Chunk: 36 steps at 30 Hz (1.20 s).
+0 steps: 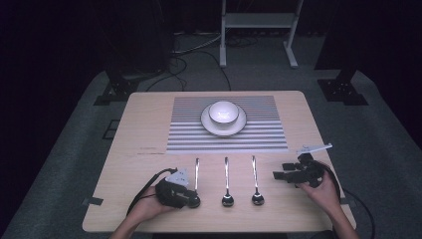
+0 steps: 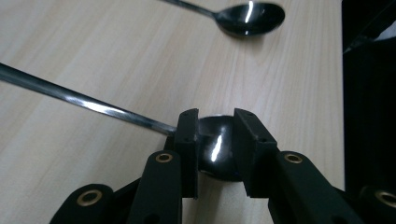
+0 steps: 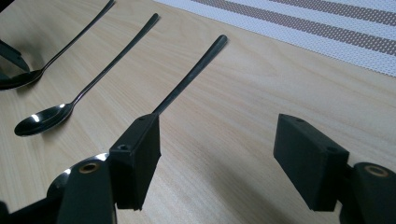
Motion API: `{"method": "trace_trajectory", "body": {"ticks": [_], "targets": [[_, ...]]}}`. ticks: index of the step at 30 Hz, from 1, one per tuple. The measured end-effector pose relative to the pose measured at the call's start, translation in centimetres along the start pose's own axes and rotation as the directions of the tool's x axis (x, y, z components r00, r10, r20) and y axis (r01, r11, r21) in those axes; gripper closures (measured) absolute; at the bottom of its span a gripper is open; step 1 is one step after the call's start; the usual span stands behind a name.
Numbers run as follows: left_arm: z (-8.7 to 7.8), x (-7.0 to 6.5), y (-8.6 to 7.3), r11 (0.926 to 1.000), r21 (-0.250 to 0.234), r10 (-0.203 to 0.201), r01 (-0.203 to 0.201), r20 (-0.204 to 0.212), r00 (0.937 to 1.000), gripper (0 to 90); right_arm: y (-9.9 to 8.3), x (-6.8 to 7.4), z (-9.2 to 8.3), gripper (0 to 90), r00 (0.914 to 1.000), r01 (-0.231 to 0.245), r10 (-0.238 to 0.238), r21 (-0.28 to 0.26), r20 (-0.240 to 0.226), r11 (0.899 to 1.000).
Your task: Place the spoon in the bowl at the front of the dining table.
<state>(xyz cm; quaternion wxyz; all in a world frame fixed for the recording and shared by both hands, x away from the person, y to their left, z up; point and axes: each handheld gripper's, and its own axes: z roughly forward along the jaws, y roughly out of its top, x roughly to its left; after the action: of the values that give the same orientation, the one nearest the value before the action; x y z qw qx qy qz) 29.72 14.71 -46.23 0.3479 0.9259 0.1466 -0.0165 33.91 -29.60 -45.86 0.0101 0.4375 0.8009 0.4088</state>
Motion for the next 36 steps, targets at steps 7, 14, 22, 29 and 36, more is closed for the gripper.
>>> {"method": "trace_trajectory", "body": {"ticks": [7, 14, 22, 29, 36], "targets": [[0.1, -0.5, 0.3, 0.9988, 0.030, 0.041, -0.040, -0.032, 0.9987, 71.2, 0.1, 0.1, 0.0, 30.4, 1.0000, -0.006, 0.006, -0.003, 0.001, 1.000], [0.1, -0.5, 0.1, 0.9988, 0.020, 0.046, -0.046, -0.037, 0.9983, 71.2, 0.6, 0.3, -0.1, 30.3, 1.0000, -0.001, 0.001, 0.000, 0.000, 1.000], [0.1, -0.5, 0.1, 0.9984, 0.021, 0.052, -0.052, -0.038, 0.9979, 71.2, 2.3, 1.0, -0.1, 30.3, 0.9996, 0.002, -0.002, 0.012, -0.028, 1.000], [0.1, -0.2, 0.0, 0.9989, 0.009, 0.046, -0.045, -0.025, 0.9987, 71.2, 4.4, 2.0, 0.5, 29.9, 0.9981, 0.027, -0.025, 0.034, -0.056, 0.999], [0.1, -0.3, 0.1, 0.9982, 0.016, 0.059, -0.058, -0.032, 0.9978, 71.2, 6.6, 3.5, 1.6, 29.9, 0.9952, 0.057, -0.051, 0.068, -0.083, 0.996]]}}
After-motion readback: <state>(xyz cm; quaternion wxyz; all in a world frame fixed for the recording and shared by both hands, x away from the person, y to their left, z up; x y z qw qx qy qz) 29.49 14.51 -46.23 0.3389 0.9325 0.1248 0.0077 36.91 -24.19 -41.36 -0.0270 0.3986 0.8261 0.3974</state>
